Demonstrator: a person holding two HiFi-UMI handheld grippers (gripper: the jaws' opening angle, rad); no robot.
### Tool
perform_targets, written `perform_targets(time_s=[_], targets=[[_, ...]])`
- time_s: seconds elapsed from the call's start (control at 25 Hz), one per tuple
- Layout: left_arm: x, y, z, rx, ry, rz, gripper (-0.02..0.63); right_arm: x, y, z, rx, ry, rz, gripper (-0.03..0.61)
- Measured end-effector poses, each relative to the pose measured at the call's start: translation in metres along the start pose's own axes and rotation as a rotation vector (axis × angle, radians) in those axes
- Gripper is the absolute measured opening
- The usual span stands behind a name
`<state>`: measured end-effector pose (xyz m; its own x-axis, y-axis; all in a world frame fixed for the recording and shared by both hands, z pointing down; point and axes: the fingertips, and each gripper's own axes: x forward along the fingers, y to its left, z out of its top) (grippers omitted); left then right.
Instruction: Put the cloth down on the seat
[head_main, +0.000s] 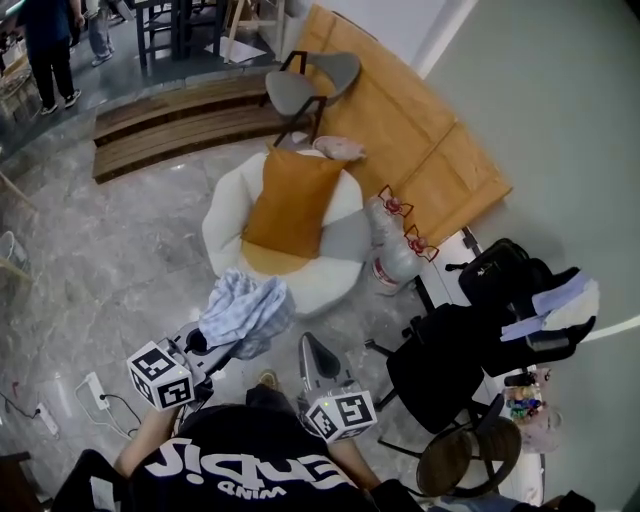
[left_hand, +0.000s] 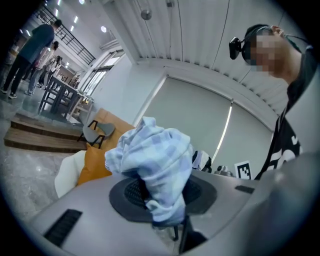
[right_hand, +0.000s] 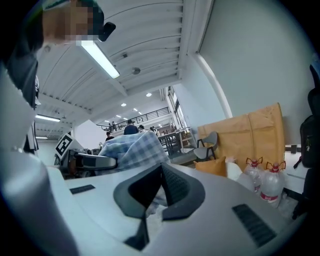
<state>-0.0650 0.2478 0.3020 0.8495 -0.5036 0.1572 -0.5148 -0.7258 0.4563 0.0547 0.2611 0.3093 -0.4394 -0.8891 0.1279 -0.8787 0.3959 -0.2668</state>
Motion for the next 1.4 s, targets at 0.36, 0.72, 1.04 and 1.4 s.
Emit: perform_targets(time_s=[0.36, 0.72, 1.04, 1.4], targets=[[0.061, 0.015, 0.018, 0.012, -0.020, 0.037, 0.110, 0.021, -0.064, 0.014, -0.007, 0.016, 0.008, 0.020], [0.085, 0.051, 0.037, -0.018, -0.047, 0.075, 0.110, 0.063, -0.076, 0.014, -0.012, 0.063, 0.051, 0.019], [0.114, 0.102, 0.069, -0.043, -0.050, 0.053, 0.110, 0.120, -0.097, 0.021, -0.029, 0.079, 0.028, 0.019], [0.142, 0.182, 0.110, -0.032, -0.037, 0.044, 0.110, 0.227, -0.101, 0.048, -0.057, 0.065, 0.071, 0.019]])
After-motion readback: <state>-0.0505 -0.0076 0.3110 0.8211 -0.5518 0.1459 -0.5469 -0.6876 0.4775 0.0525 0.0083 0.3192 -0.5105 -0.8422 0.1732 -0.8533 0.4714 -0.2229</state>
